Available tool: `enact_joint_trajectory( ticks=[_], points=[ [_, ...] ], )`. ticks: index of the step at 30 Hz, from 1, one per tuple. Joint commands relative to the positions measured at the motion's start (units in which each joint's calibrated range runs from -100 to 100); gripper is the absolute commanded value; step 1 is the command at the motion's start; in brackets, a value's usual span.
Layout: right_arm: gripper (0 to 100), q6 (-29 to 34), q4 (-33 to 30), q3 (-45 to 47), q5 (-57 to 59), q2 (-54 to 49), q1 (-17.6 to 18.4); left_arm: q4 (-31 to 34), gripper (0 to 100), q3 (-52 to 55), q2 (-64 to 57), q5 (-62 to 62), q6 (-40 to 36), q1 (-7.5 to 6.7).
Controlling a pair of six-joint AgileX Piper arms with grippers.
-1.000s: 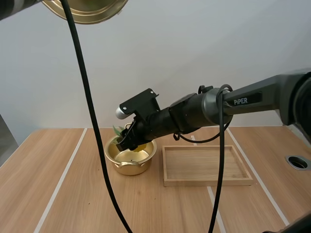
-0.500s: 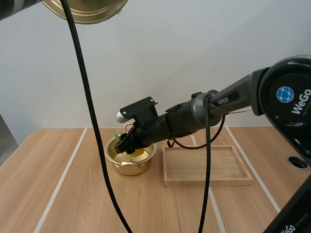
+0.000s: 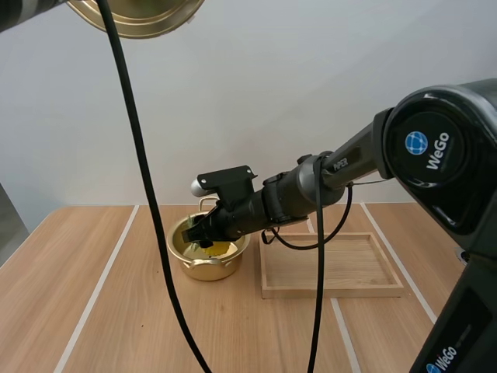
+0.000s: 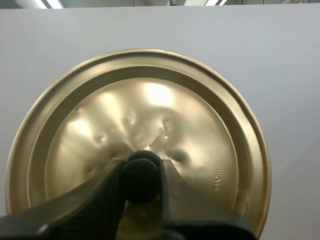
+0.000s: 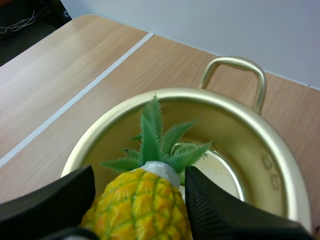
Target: Open the pot, put the pineapple inside, and close it
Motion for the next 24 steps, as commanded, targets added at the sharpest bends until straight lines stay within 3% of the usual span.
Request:
enact_joint_trajectory(
  ticks=[1, 24],
  points=[
    [0, -0.4, 1.3, -0.9, -0.4, 0.6, 0.1, -0.6, 0, -0.2, -0.4, -1.3, -0.5, 0.07],
    [0, -0.4, 1.3, -4.6, -4.5, 1.9, 0.1, -0.6, 0, -0.2, -0.4, -1.3, -0.5, 0.07]
  ],
)
